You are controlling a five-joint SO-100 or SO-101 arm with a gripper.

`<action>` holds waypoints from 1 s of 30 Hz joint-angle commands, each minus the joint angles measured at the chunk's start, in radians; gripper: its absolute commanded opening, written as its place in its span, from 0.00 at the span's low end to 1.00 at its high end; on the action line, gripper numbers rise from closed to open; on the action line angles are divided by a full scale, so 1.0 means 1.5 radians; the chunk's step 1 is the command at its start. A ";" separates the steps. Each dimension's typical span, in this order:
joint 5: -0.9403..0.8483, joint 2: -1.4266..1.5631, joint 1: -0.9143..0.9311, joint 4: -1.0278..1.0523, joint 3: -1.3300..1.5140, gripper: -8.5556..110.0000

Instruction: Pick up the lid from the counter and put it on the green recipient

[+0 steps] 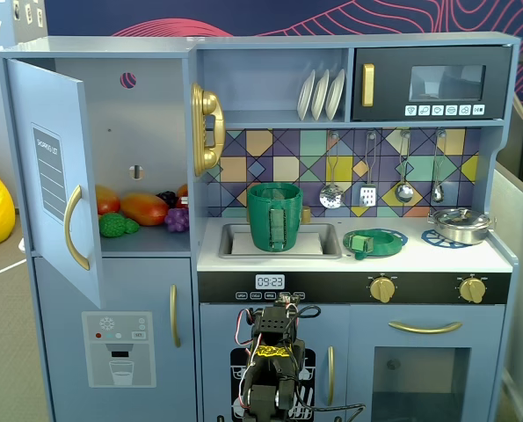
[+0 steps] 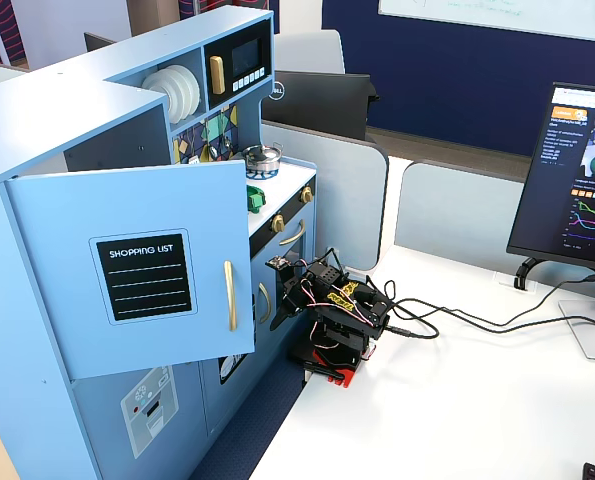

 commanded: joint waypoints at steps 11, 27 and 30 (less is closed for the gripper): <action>0.005 -0.006 -0.038 0.121 -0.003 0.07; -0.097 -0.101 0.165 -0.536 -0.245 0.07; -0.096 -0.135 0.201 -0.550 -0.331 0.11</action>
